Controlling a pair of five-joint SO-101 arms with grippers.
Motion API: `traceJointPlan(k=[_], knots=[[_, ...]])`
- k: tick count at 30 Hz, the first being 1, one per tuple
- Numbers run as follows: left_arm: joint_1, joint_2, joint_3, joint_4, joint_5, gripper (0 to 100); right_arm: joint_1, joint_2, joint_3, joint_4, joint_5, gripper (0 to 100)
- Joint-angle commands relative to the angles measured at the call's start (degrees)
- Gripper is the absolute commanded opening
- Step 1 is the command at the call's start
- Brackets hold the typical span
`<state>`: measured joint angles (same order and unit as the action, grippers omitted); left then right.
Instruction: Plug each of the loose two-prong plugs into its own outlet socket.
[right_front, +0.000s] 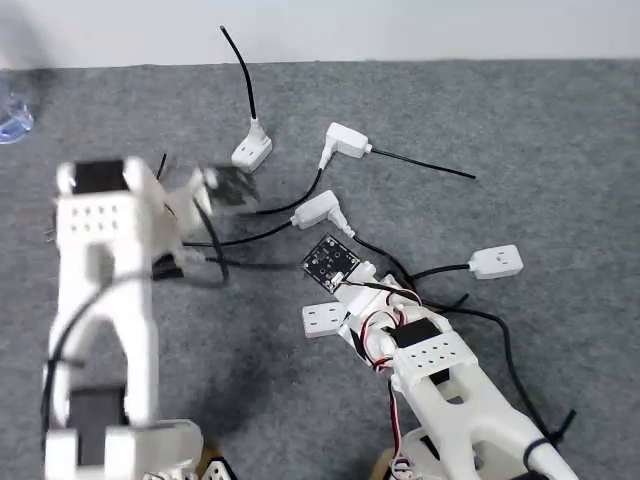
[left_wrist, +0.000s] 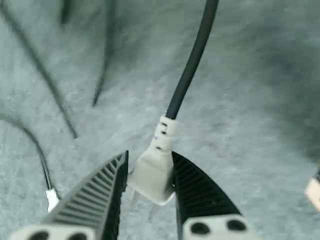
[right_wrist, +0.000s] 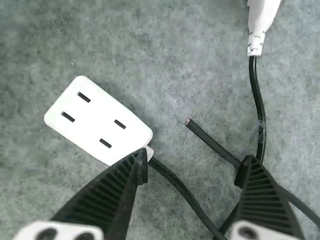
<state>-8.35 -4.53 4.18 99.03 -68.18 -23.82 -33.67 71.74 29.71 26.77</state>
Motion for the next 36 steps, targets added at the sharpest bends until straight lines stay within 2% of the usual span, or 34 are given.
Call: traceJointPlan(k=[1, 8, 12, 15, 17, 19, 22, 25, 28, 31, 33, 36], knots=[[4.7, -18.0, 10.3, 1.3, 4.0, 1, 0.1, -0.8, -0.2, -0.9, 0.4, 27.7], [5.4, -29.5, 14.8, 1.3, 7.4, 1, 0.0, -1.9, -0.1, 0.6, 0.4, 27.7], [5.2, -32.9, 19.1, 1.1, 7.6, 1, 2.6, -5.9, -2.3, 4.4, -0.1, 27.7], [5.5, -36.2, 24.6, -2.3, 7.7, 1, 5.6, -10.4, -2.5, 4.7, -5.0, 27.5], [5.6, -38.7, 29.5, -6.3, 9.1, 1, 8.0, -13.8, -2.5, 4.8, -8.8, 23.3], [7.4, -41.1, 34.9, -10.2, 11.3, 1, 10.2, -16.7, -2.3, 4.8, -10.8, 14.6], [13.5, -43.8, 43.9, -14.7, 14.3, 1, 11.1, -19.3, -1.3, 4.9, -11.0, 0.2], [21.1, -44.6, 51.6, -21.1, 18.7, 1, 11.1, -19.6, -0.4, 4.8, -11.0, 3.9], [25.4, -44.6, 55.6, -28.1, 23.1, 1, 10.8, -20.1, -0.3, 4.9, -11.0, 2.7], [26.9, -44.6, 56.7, -32.5, 25.7, 1, 7.1, -20.2, -1.2, 8.4, -9.4, 3.9], [26.7, -44.6, 56.7, -34.3, 26.5, 1, 3.8, -20.3, -3.5, 13.3, -6.7, 9.0], [26.4, -44.7, 57.3, -36.0, 27.0, 1, 3.2, -20.3, -7.9, 19.7, -6.2, 17.2]])
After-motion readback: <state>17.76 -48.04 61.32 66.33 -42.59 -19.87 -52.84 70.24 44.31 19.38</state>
